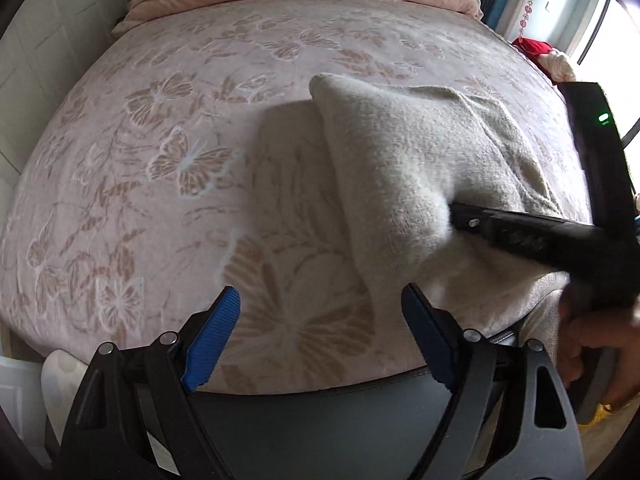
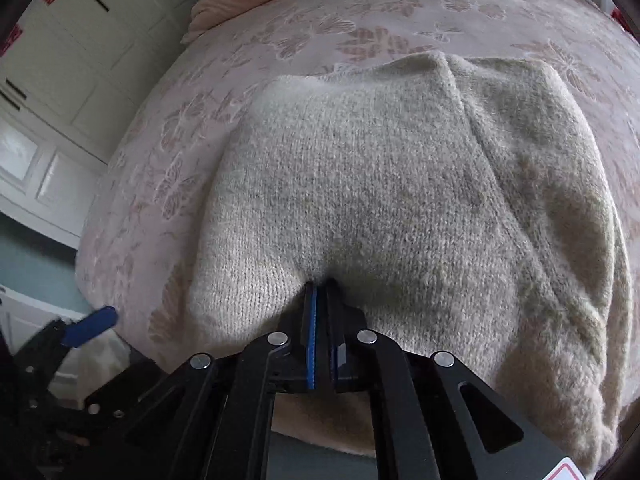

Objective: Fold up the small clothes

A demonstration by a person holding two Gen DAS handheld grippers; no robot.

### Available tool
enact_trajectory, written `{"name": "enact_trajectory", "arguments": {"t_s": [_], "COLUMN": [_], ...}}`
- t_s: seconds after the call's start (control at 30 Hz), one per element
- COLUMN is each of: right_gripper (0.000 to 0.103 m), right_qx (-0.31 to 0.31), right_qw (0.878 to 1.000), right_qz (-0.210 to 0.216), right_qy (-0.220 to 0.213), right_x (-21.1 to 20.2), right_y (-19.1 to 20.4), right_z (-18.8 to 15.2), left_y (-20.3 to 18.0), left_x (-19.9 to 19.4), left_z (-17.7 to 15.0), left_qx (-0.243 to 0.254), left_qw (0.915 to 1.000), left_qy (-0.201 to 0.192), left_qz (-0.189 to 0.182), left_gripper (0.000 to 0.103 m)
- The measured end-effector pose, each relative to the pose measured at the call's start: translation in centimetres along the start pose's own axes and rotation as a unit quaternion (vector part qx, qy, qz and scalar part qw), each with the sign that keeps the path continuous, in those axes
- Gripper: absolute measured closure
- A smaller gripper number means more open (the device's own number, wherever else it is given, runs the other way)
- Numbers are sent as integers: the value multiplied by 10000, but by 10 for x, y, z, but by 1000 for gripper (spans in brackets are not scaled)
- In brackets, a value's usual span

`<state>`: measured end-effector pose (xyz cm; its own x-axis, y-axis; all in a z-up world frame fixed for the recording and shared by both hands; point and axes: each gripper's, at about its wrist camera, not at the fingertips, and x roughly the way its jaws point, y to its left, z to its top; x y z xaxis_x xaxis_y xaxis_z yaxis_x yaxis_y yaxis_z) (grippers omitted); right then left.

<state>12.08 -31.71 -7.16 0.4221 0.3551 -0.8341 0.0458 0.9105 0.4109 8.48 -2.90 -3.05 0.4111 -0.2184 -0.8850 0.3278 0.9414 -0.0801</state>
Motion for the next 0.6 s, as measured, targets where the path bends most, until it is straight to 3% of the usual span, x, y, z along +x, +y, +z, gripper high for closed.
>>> {"name": "enact_trajectory", "arguments": {"t_s": [0.03,0.1,0.13,0.17,0.23,0.3,0.4,0.53,0.6], "right_gripper": [97,79,54,40,34,33,33,29,25], "right_qx": [73,121,172,226,440,730,1180,1480,1641], "right_qw": [9997,9981,9958,9931,9891,9880,9876,9869,9851], "right_qz": [98,-136,-379,-606,-966,-1068,-764,-336,-82], "right_qy": [-224,-595,-815,-980,-1021,-849,-693,-542,-510], "right_x": [-19,-50,-66,-78,-87,-82,-63,-37,-27], "right_y": [-5,-15,-25,-36,-63,-90,-122,-137,-143], "right_z": [0,-4,-7,-11,-17,-20,-29,-35,-36], "left_y": [1,2,3,2,-3,-11,-27,-37,-39], "left_x": [0,0,1,3,10,20,43,72,84], "left_z": [2,7,10,13,21,29,42,53,54], "left_qx": [-26,-153,-272,-383,-526,-568,-586,-584,-634], "left_qw": [10000,9994,9983,9969,9933,9903,9853,9886,9866], "left_qy": [-6,-34,-45,-39,12,88,202,469,660], "left_qz": [-60,-311,-516,-689,-1026,-1265,-1591,-1307,-1351], "left_gripper": [23,22,18,17,16,15,15,14,12]}}
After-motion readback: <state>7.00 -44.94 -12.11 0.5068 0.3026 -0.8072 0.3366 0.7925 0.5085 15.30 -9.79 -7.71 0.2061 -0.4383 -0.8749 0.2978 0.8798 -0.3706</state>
